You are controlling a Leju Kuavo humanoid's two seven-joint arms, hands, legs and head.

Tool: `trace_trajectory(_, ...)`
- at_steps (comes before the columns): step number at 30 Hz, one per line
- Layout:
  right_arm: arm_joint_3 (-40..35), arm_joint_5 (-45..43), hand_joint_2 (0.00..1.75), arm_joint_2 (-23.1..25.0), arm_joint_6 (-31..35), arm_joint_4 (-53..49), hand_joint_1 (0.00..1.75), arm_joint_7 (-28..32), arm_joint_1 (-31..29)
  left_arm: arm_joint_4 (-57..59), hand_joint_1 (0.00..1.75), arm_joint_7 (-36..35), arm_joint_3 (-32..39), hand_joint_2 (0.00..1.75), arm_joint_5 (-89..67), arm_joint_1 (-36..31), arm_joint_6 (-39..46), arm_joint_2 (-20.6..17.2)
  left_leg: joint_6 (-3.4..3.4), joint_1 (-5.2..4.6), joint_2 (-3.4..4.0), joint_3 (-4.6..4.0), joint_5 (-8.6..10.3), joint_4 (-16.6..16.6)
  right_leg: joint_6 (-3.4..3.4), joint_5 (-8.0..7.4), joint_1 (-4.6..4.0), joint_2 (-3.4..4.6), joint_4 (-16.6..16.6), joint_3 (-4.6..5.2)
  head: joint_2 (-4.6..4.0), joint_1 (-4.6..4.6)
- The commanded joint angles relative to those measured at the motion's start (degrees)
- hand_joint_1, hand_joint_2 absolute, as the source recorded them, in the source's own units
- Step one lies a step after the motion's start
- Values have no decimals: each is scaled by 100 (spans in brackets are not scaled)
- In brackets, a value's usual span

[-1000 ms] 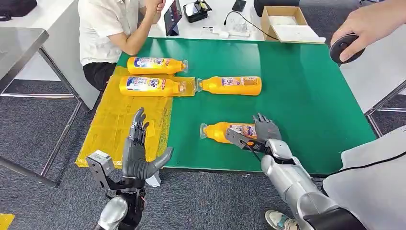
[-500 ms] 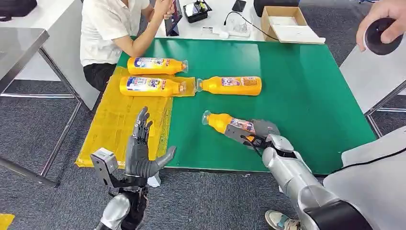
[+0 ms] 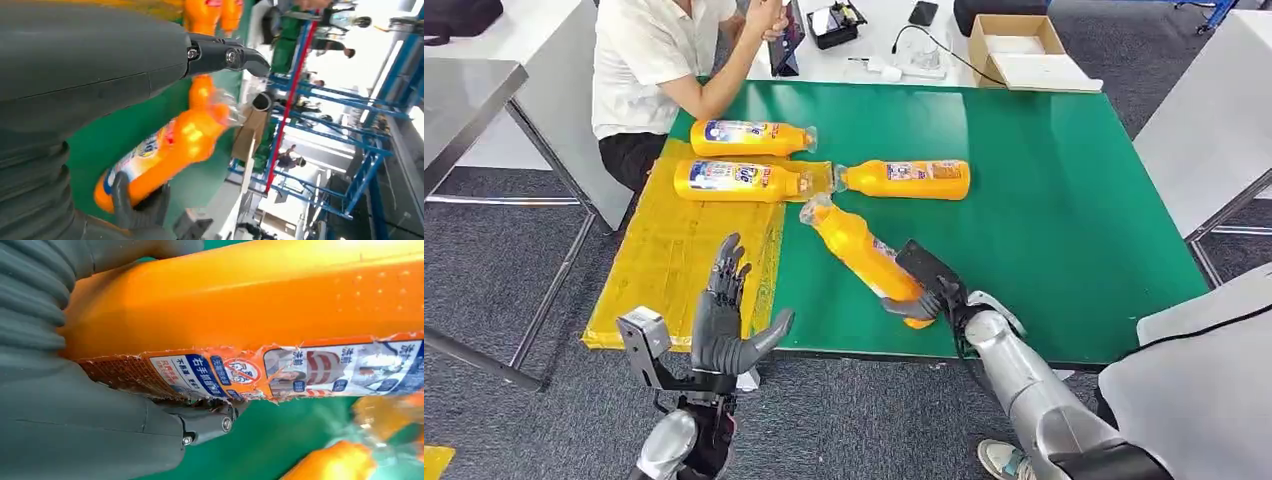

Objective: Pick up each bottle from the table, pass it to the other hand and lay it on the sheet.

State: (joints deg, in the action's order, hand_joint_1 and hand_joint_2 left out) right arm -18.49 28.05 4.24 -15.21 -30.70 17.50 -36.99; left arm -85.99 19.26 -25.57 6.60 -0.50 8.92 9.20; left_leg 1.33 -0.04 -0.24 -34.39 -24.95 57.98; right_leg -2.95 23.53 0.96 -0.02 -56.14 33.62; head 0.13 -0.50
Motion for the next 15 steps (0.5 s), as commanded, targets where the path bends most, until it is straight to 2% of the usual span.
trace_trajectory(1, -743, -1038, 175, -63, -157, -1727, 175, 274, 754, 610, 0, -447, -182, 175, 429, -69, -13, -53, -4, 1, -1, 5, -3, -5, 8, 4, -2, -2, 5, -5, 0, 0)
trace_trajectory(3, -994, -1378, 175, -104, -233, -2284, 175, 269, 1011, 749, 0, -428, -274, 175, 502, -82, -32, -40, -7, 1, -5, 7, -7, -7, 11, 8, -3, -4, 6, -10, 0, -2)
trace_trajectory(7, -1418, -1635, 175, -164, 68, -3444, 175, 537, 1641, 725, 0, -355, -348, 175, 660, 10, -78, -50, -10, 2, -8, 2, -13, -6, 14, 14, -5, -8, 7, -5, 0, -2)
trace_trajectory(10, -1824, -1543, 175, -183, -4, -3529, 175, 555, 1667, 674, 0, -318, -441, 175, 703, -32, -247, -84, -8, 1, -4, -13, -9, -5, 11, 9, -3, -4, 5, 14, 0, -2)
trace_trajectory(15, -2080, -1465, 175, -128, 56, -3333, 175, 675, 1628, 637, 0, -355, -490, 175, 768, -76, -306, -35, -6, 1, 0, -25, -6, -3, 9, 5, -2, -2, 4, 27, 0, -2)
